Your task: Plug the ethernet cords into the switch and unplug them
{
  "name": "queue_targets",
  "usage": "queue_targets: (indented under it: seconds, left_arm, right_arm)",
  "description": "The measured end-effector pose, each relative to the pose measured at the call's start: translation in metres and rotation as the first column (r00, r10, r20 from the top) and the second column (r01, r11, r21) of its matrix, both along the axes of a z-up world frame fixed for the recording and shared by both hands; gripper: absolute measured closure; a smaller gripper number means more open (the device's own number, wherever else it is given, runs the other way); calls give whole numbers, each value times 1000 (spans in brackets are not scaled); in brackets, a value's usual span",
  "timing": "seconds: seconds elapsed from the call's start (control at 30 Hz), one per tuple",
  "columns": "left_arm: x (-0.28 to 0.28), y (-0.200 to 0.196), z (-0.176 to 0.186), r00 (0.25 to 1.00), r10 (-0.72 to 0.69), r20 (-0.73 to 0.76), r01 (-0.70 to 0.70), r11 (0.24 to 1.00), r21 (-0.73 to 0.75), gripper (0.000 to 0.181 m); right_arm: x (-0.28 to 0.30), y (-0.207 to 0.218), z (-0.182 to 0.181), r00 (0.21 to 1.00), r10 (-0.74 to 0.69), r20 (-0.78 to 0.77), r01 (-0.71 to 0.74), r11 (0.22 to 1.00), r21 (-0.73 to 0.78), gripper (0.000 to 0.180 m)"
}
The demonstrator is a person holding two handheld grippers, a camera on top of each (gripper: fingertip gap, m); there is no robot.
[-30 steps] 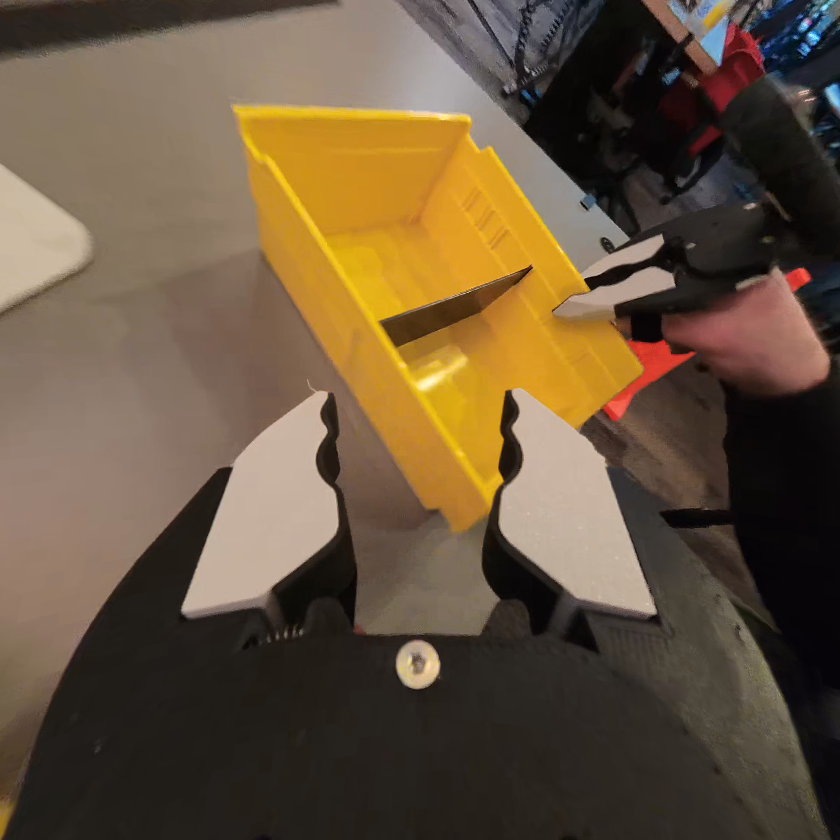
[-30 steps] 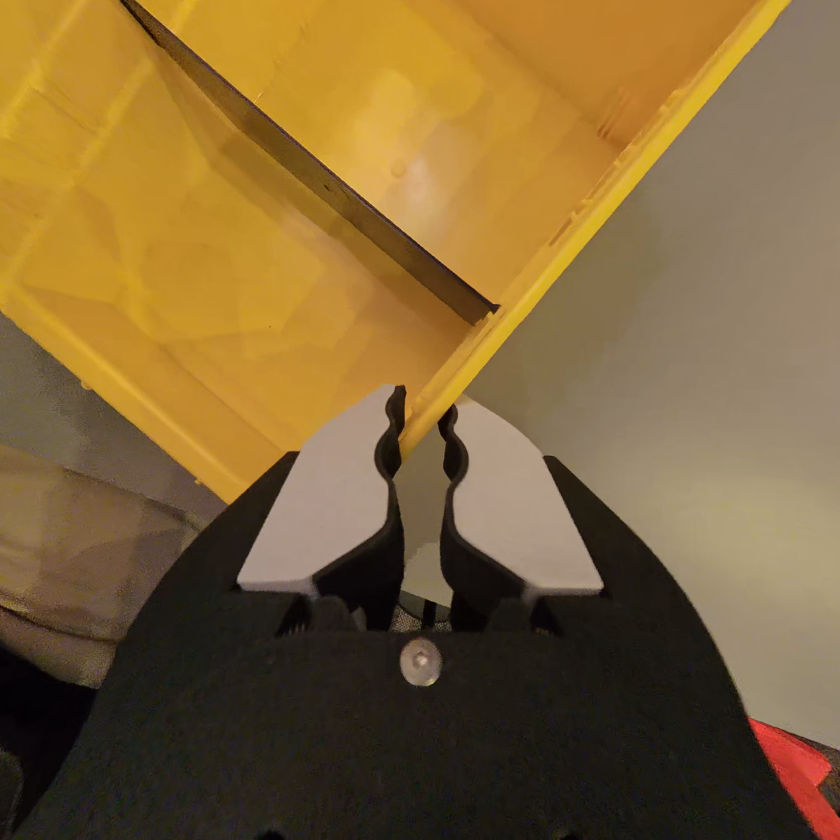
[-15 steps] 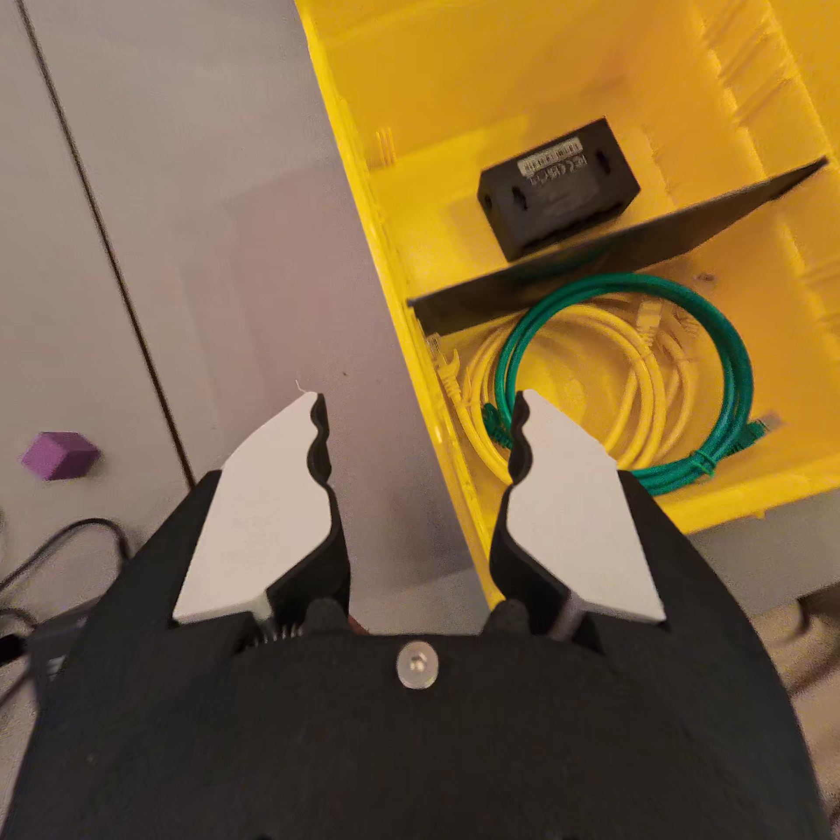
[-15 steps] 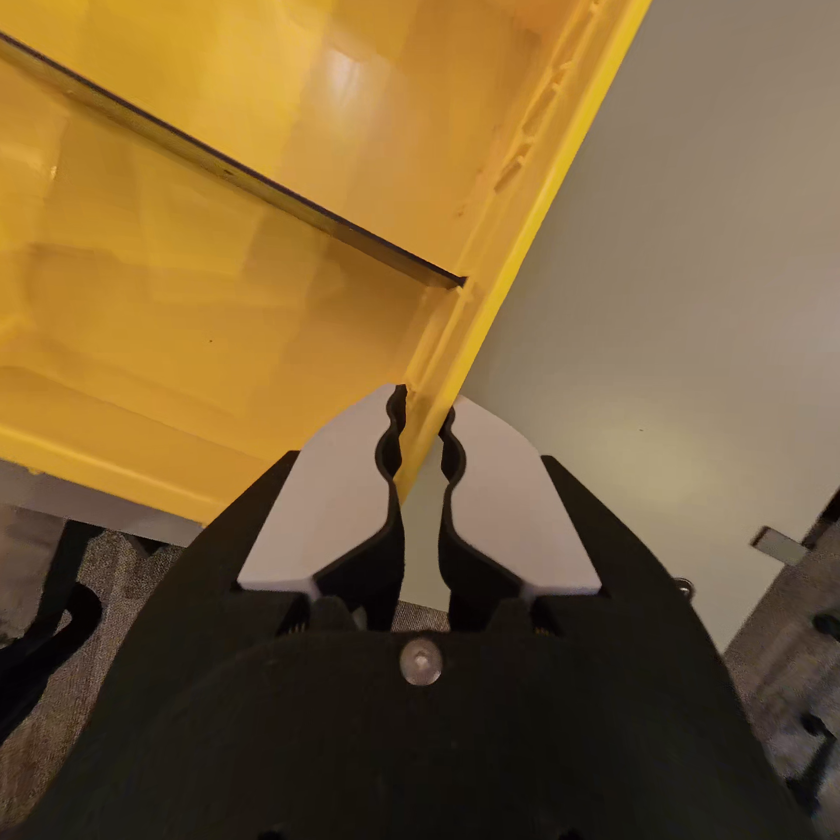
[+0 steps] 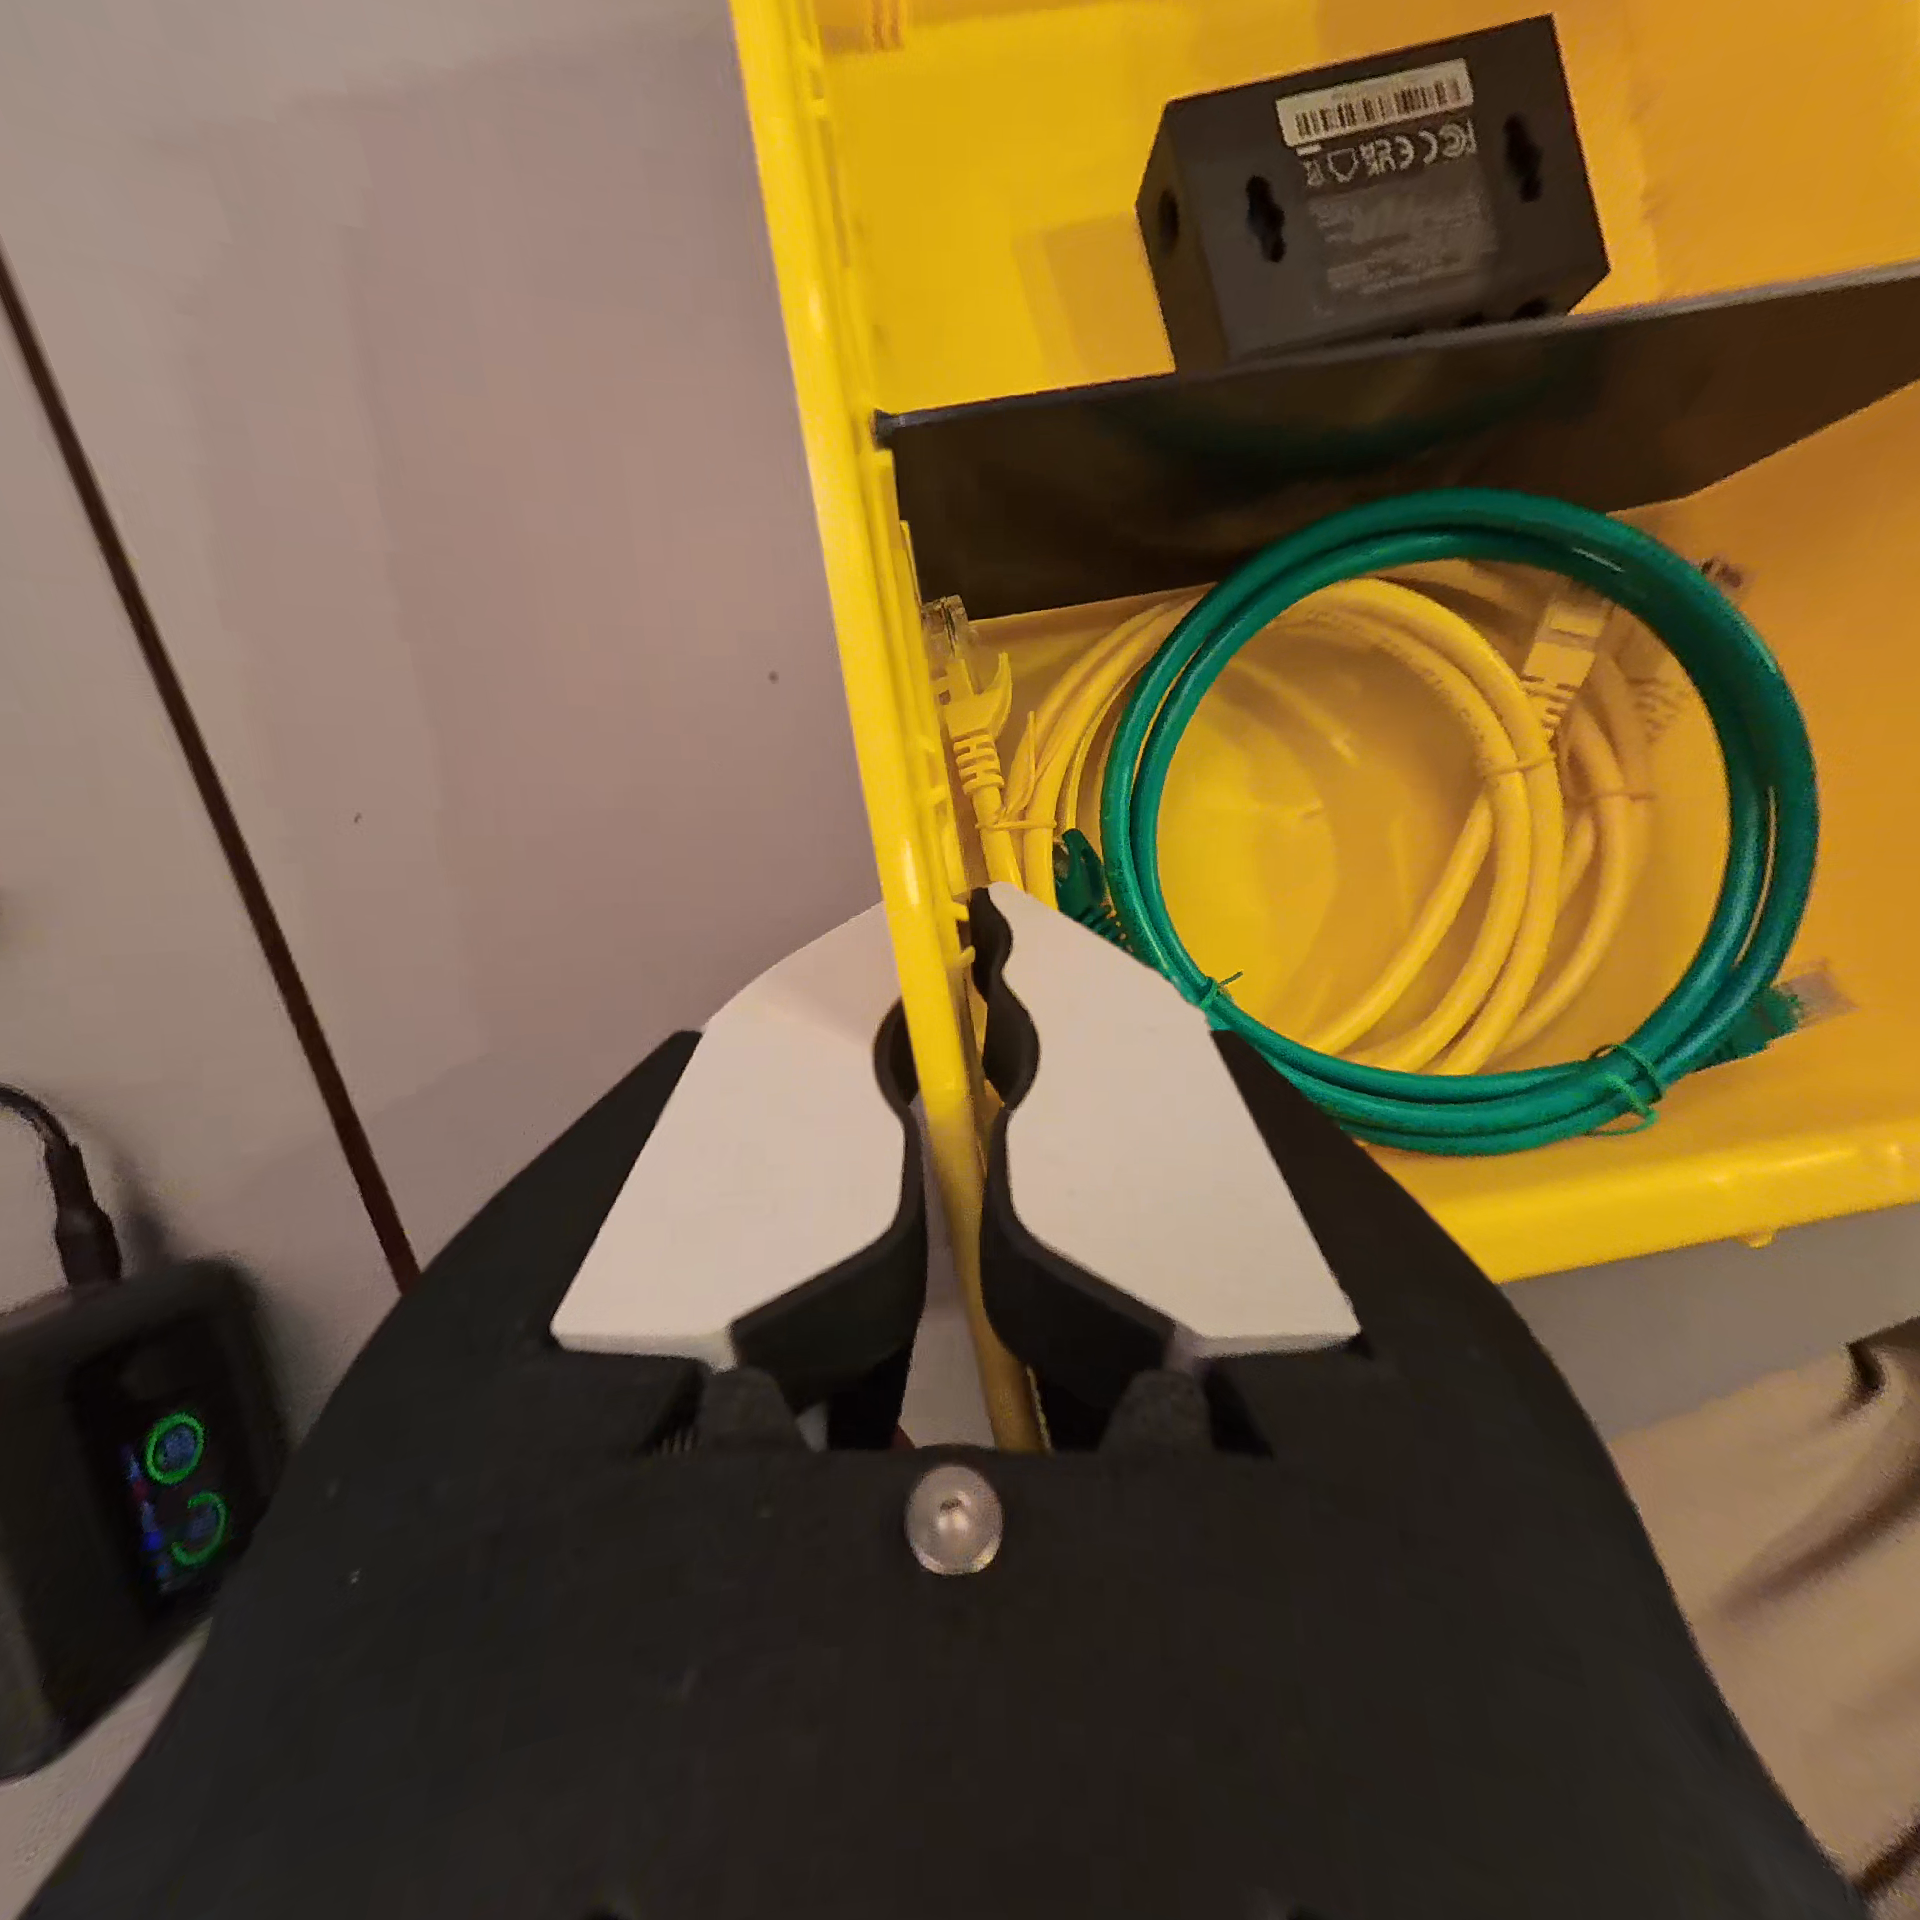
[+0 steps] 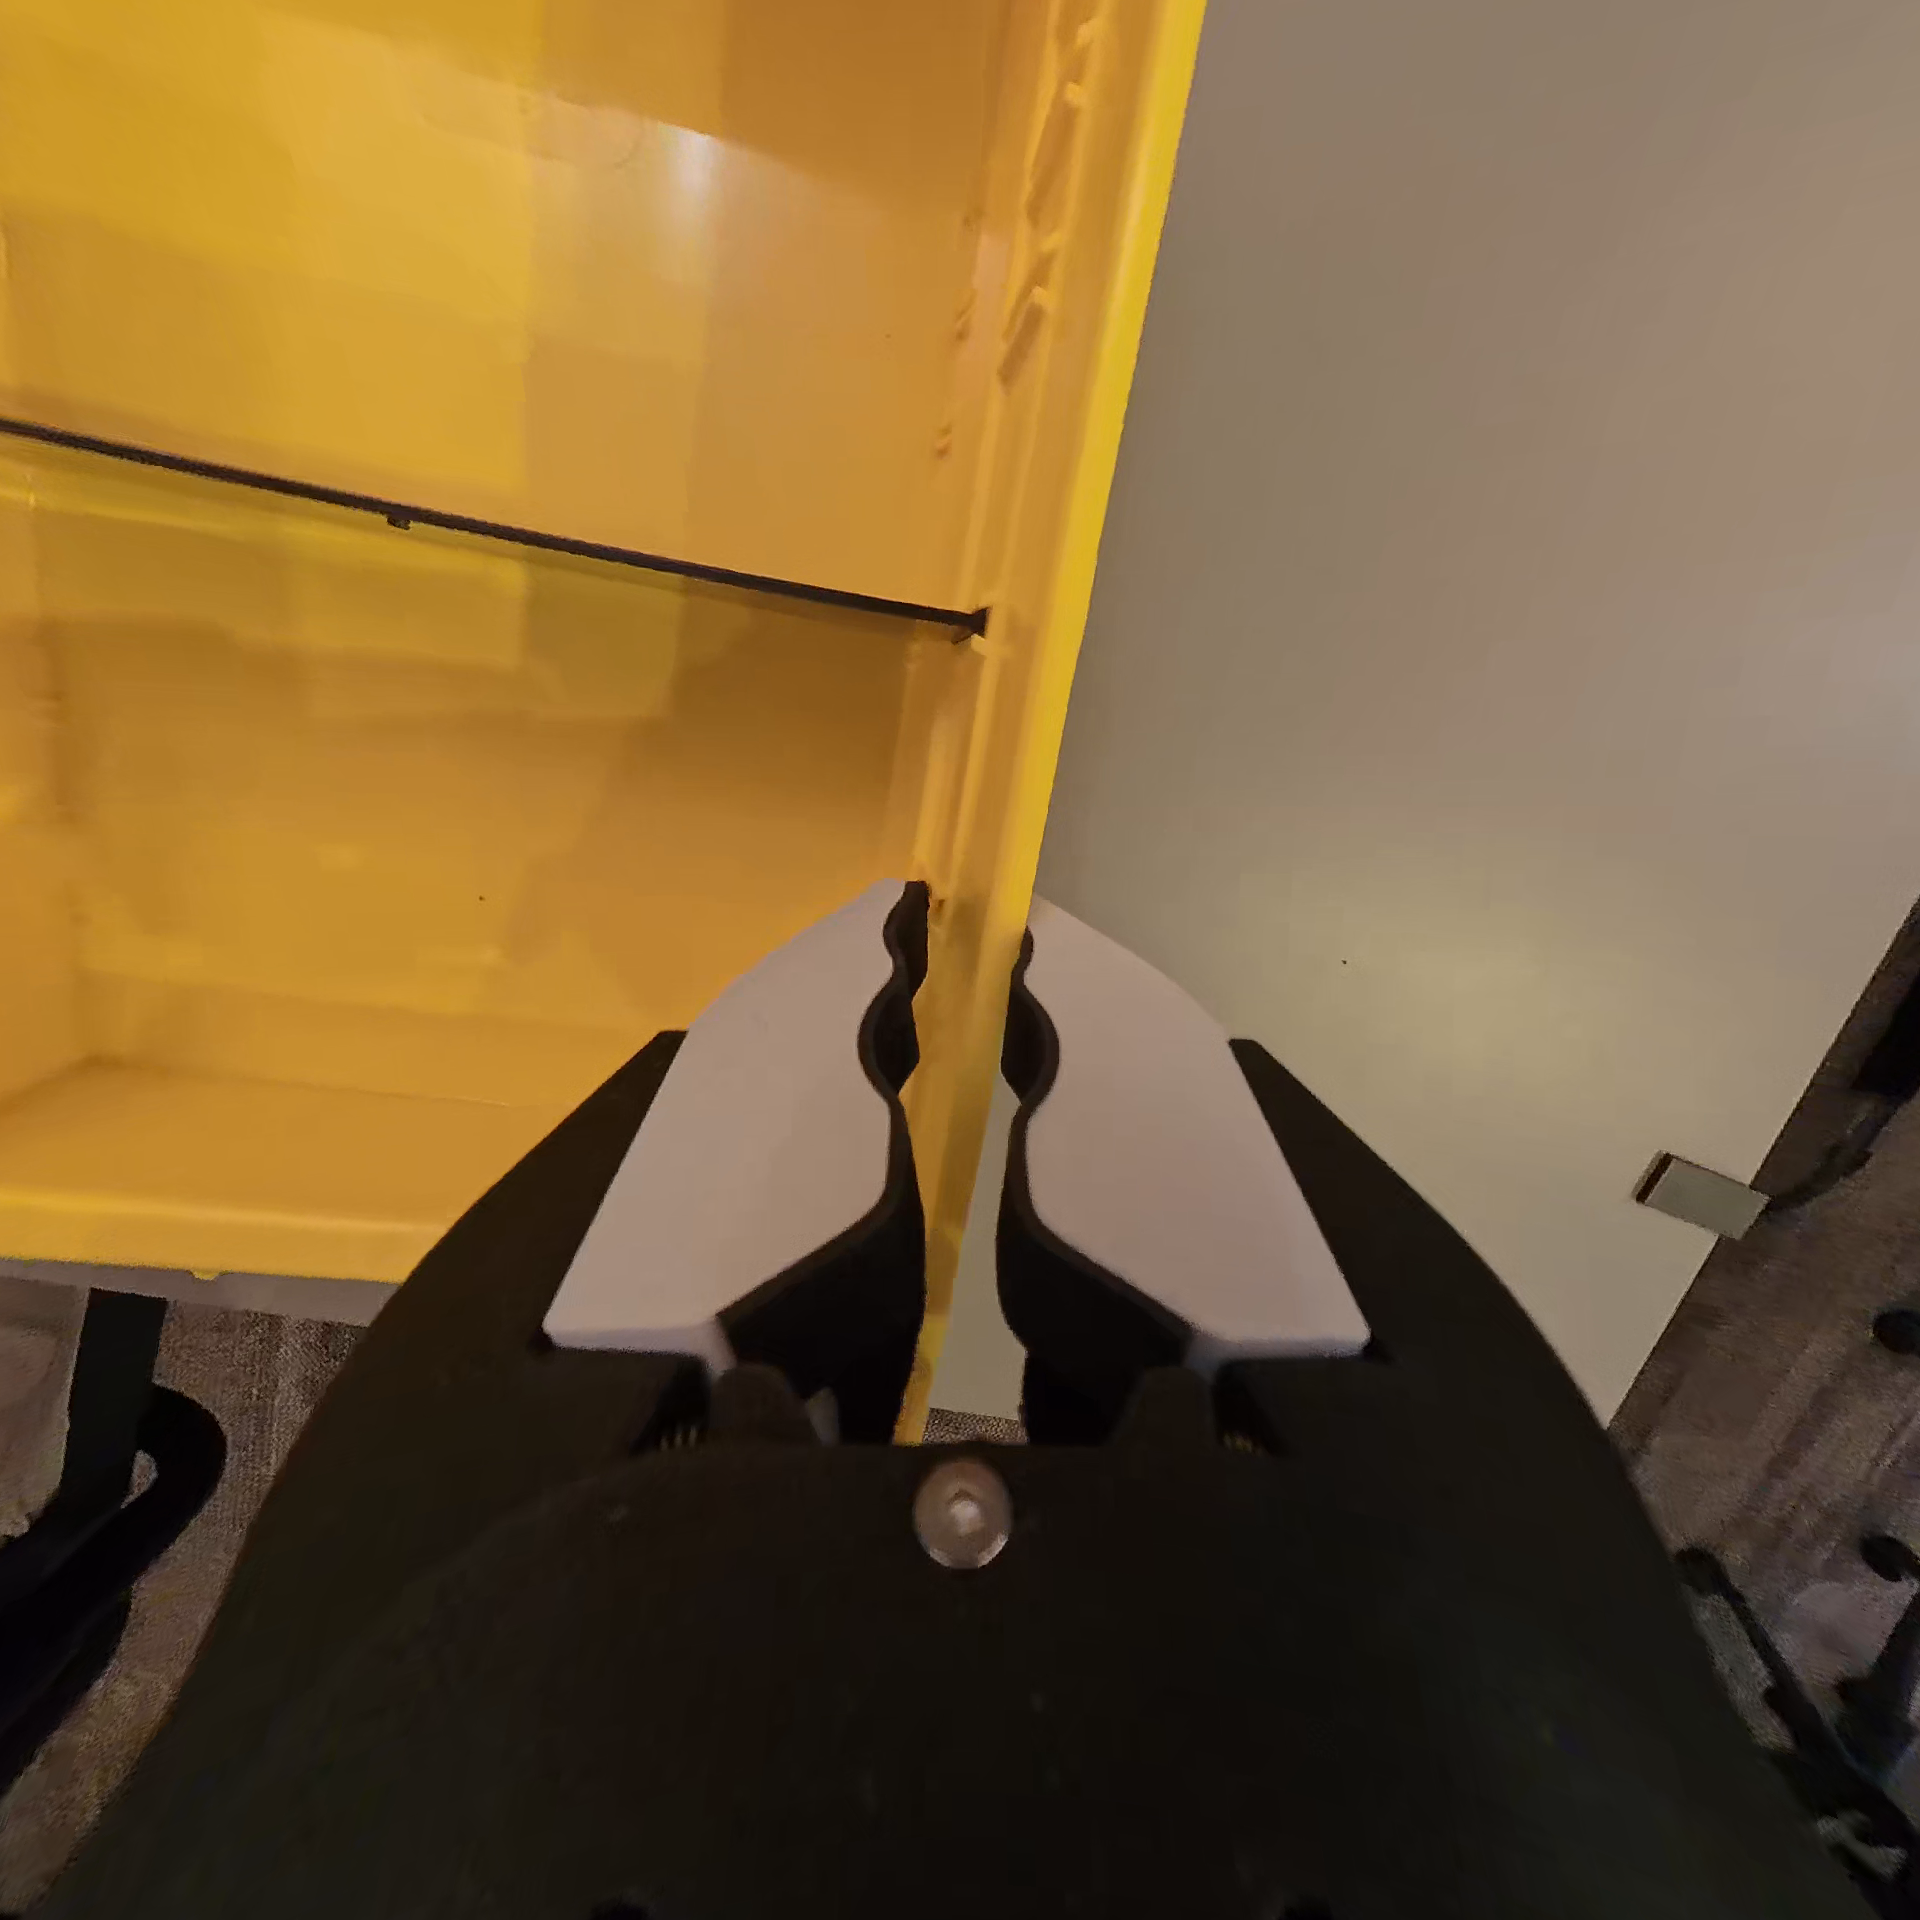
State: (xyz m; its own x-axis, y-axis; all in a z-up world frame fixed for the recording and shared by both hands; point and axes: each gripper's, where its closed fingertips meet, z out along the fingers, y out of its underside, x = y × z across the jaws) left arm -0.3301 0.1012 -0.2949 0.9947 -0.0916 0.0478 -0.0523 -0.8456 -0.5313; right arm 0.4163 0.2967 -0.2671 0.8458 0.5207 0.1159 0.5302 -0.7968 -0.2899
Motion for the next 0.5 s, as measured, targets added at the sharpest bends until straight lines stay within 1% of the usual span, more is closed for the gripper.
queue_targets:
  seconds: [0.03, 0.1, 0.2, 0.37, 0.43, 0.5]
  left_arm:
    - [-5, -4, 0, 1000, 22, 7, -22, 1000, -1, 176]
    - [-13, -11, 0, 997, 82, 18, -82, 997, 9, 176]
    - [-27, -22, 0, 991, 133, -14, -133, 991, 24, 176]
    - [-37, -31, 0, 991, 130, -5, -130, 991, 28, 176]
    - [-36, -31, 0, 993, 117, -8, -116, 993, 27, 164]
    - [-35, -29, 1, 994, 105, 23, -106, 994, 38, 152]
  right_arm:
    - [2, 1, 0, 1000, -15, 3, 15, 1000, 2, 168]
    - [6, 2, 0, 999, -43, -11, 43, 999, 7, 169]
    - [14, 4, -1, 994, -96, -48, 98, 995, 25, 169]
    - [38, -1, 0, 966, -242, -94, 249, 966, 71, 170]
    - [48, -5, 0, 954, -286, -90, 295, 950, 101, 170]
    - [52, -7, 0, 950, -295, -106, 307, 944, 125, 170]
